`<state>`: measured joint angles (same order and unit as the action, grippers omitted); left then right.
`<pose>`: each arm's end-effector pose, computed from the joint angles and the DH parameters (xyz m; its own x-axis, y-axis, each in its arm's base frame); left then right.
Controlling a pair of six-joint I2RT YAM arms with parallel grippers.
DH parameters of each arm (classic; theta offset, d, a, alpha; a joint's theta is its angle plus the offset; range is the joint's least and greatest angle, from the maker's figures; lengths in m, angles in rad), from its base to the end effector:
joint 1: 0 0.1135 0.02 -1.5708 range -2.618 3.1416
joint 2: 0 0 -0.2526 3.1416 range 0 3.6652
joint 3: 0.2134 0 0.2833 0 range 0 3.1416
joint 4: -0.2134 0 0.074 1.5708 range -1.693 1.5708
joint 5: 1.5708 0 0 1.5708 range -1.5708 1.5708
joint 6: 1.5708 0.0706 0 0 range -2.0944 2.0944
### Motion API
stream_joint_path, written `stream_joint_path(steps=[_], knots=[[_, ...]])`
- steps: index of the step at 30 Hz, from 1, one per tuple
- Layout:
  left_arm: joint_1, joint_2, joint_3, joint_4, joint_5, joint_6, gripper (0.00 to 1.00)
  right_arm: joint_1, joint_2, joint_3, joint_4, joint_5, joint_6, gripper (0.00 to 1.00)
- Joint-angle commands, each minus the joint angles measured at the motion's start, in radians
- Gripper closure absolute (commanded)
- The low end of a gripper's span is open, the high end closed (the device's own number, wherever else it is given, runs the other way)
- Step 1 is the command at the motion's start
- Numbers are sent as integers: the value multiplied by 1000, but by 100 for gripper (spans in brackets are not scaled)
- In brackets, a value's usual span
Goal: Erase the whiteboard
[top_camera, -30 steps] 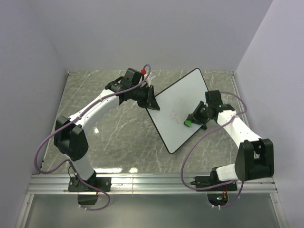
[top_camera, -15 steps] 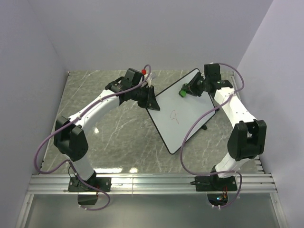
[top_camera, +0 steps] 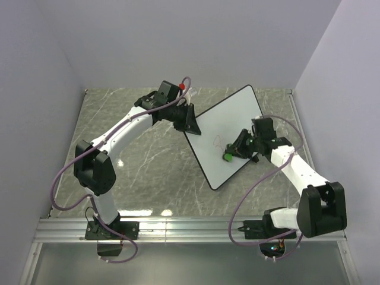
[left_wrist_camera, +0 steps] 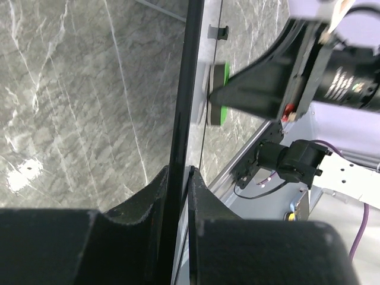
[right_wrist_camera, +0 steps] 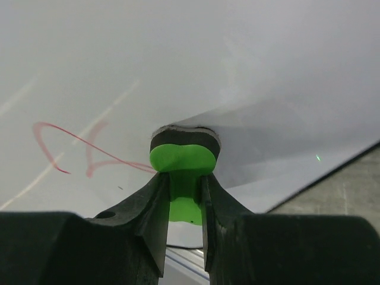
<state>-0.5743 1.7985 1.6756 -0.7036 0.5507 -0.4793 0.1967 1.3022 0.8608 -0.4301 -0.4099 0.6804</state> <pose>0.3578 -0.2755 0.2865 -0.8987 0.1135 -0.4236 0.3901 0.6482 -0.6540 0.3066 0.0898 0.1868 -0.8544 0.4181 -0.3085 0.1373 0.7543 0.6420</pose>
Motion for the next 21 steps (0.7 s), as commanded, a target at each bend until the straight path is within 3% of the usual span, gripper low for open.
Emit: stream_joint_path(steps=[1,6,13,21], knots=[[-41,84,4,-51,-201,84,100,26,-18,-72,-47,-10,-44,100],[-41,90,4,-53,-195,82,100,40,-11,-16,-30,-52,-44,100],[-44,82,-39,-39,-181,76,100,73,129,321,-33,-98,-35,100],[-44,91,-25,-39,-155,67,100,139,262,500,-10,-89,19,100]])
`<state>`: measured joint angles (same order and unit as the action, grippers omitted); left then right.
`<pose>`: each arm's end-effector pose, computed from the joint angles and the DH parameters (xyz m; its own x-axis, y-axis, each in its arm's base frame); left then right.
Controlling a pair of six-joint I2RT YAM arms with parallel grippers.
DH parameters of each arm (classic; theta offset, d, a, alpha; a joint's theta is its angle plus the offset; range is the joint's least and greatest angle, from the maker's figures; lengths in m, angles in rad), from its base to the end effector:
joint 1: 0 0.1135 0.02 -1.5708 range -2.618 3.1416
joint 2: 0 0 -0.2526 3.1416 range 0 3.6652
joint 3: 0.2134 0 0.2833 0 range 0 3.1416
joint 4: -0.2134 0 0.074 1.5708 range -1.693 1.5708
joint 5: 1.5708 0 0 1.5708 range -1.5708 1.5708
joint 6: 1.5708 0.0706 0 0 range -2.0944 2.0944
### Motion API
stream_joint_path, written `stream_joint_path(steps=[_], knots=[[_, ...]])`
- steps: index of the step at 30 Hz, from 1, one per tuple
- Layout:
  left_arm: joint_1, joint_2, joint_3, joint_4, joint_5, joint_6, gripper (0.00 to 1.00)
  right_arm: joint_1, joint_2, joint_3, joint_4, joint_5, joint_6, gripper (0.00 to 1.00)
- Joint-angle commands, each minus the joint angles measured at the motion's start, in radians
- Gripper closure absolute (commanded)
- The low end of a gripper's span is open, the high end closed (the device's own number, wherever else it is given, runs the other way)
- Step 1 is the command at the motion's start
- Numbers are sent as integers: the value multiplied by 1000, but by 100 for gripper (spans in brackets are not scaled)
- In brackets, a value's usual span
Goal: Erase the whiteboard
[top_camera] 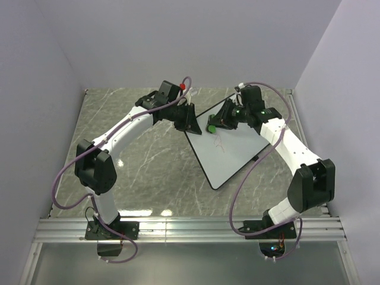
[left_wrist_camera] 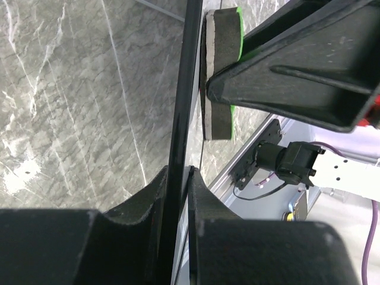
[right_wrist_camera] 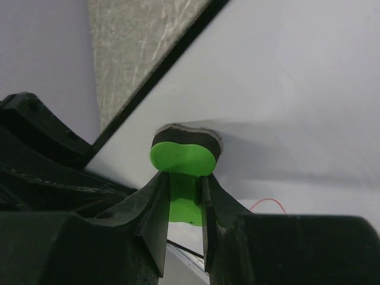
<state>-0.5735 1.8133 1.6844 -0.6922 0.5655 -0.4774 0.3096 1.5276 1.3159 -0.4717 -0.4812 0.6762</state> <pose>0.3608 -0.2781 0.2848 -0.8975 0.1179 -0.4250 0.3968 0.6364 -0.6614 0.3694 0.1525 0.2801 -0.8520 0.3099 -0.4219 -0.1009 0.6936 0.7132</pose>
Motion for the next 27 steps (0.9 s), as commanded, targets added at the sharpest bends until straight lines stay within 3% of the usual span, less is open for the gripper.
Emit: stream_joint_path(steps=[1,8,18,23,27], knots=[[-45,75,-31,-52,-171,65,100,31,45,54,30,-11,23,100],[-45,67,-20,-66,-171,72,100,52,-12,-56,-85,105,-58,100],[-43,73,4,-69,-159,91,100,46,-201,-472,-88,210,-138,100],[-45,80,18,-82,-157,108,100,36,-161,-482,-74,223,-127,100],[-45,73,9,-84,-157,114,100,36,-142,-356,-74,216,-96,100]])
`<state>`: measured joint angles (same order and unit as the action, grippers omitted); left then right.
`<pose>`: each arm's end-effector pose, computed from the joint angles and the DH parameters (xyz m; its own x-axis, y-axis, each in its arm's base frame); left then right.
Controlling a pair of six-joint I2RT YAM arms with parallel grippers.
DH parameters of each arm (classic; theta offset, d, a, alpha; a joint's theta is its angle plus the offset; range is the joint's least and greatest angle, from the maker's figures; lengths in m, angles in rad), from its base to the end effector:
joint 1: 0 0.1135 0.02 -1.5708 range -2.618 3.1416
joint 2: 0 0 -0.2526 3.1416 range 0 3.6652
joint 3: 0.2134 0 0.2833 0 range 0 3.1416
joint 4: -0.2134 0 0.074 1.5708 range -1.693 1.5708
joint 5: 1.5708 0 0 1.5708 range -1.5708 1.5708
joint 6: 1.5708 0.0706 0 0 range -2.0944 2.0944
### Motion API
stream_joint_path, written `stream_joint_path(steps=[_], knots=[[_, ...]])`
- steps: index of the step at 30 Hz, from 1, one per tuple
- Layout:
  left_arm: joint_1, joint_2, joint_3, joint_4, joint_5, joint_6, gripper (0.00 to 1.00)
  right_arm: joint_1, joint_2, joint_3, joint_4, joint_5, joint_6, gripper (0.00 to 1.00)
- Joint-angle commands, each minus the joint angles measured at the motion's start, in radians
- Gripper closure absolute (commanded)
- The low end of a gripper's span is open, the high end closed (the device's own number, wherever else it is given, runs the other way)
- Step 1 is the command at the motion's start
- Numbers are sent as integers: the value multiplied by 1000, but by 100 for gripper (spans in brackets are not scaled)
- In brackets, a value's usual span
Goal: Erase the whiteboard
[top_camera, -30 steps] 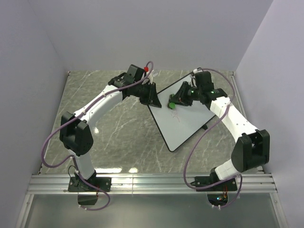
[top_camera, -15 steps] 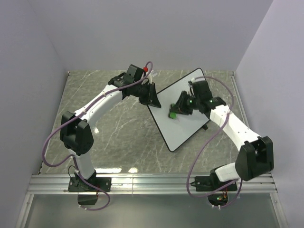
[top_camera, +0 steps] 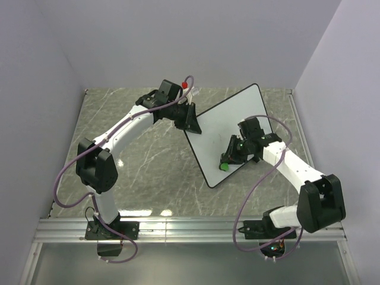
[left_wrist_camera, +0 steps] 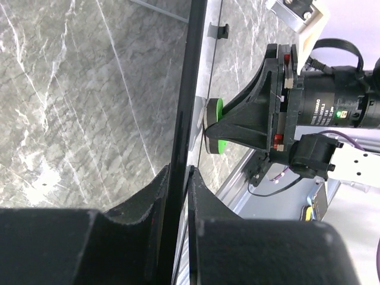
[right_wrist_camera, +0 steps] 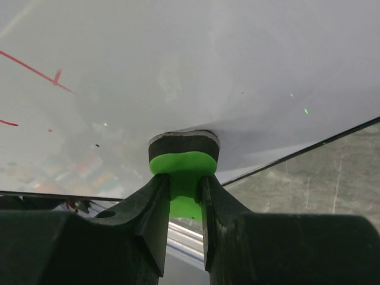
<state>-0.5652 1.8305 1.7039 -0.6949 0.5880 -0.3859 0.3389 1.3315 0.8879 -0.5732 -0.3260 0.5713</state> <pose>0.3654 -0.2781 0.2850 -0.8607 0.1750 -0.4782 0.4757 0.6111 -0.6326 0.2849 0.1244 0.1745 -0.9309 0.2150 -0.2953 0.0351 0.8573 0.5136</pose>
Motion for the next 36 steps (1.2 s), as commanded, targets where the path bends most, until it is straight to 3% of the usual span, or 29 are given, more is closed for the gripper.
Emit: stream_joint_path(steps=[1,9,13,16,21,29,36], knots=[[-52,53,-13,-80,-178,24,100,5,67,109,26,58,13,100],[-53,32,-50,-71,-174,28,100,5,175,544,19,58,67,100],[-53,26,-59,-69,-174,28,100,6,213,597,44,51,87,100],[-53,21,-59,-69,-175,30,100,6,204,548,55,41,93,100],[-53,21,-55,-72,-180,35,100,14,111,317,88,42,96,100],[-53,41,-24,-81,-177,32,100,117,-75,67,49,74,61,100],[-52,36,-29,-86,-178,35,100,118,-126,29,23,108,58,100]])
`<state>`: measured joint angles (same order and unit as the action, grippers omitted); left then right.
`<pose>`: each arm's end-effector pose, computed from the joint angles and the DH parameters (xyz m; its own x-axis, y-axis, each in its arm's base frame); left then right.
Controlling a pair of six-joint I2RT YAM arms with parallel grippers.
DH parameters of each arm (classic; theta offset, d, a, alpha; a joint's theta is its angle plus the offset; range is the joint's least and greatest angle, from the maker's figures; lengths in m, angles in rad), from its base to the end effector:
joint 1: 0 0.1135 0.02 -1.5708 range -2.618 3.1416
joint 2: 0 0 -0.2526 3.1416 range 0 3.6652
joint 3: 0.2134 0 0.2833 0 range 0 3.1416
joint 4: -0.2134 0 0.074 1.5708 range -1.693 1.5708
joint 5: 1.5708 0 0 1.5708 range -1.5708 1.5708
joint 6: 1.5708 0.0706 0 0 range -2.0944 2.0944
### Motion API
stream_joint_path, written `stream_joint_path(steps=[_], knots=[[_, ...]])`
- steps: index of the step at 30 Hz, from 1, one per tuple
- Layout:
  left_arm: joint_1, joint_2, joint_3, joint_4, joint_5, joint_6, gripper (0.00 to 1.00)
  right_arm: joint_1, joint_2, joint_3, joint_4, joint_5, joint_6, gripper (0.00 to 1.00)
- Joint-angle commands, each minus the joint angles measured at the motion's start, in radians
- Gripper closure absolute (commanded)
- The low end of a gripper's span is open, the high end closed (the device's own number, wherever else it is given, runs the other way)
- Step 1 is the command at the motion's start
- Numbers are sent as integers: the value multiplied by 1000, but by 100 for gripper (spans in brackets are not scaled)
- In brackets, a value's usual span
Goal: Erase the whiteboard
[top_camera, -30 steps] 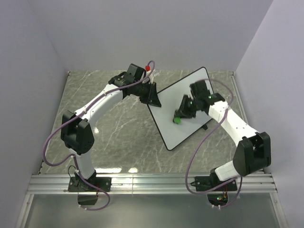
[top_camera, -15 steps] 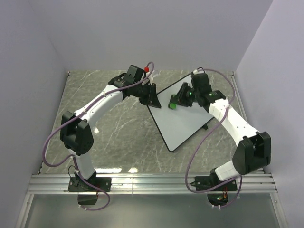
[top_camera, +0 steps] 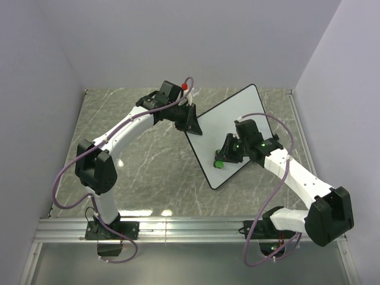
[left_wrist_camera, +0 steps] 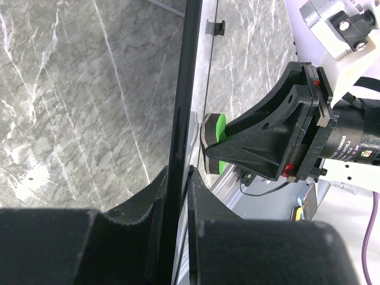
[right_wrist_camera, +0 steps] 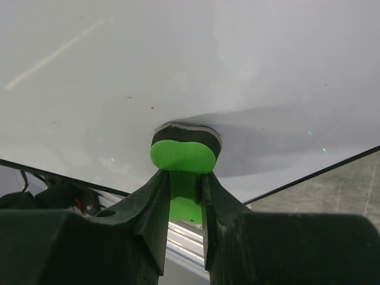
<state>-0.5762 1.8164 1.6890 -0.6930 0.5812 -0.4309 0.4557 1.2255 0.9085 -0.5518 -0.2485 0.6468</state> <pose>0.3599 -0.2801 0.2856 -0.8786 0.1546 -0.4519 0.4428 0.6179 -0.6497 0.2692 0.1513 0.2131 -0.8902 0.2142 -0.4021 -0.0410 0.8413 0.5390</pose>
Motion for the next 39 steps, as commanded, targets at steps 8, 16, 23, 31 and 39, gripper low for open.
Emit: stream_joint_path(steps=[8,16,23,31,39], knots=[[-42,44,1,-103,-187,84,100,-78,-60,66,-65,173,-33,100],[-40,-6,-6,-10,-272,21,100,-284,-101,127,-85,136,-53,100],[-37,-103,-88,209,-293,-57,100,-325,-219,73,-178,279,-38,100],[-28,-98,-9,342,-339,-129,100,-342,-377,-59,-223,318,43,100],[10,-83,90,418,-284,-187,100,-345,-442,-89,-272,344,25,100]])
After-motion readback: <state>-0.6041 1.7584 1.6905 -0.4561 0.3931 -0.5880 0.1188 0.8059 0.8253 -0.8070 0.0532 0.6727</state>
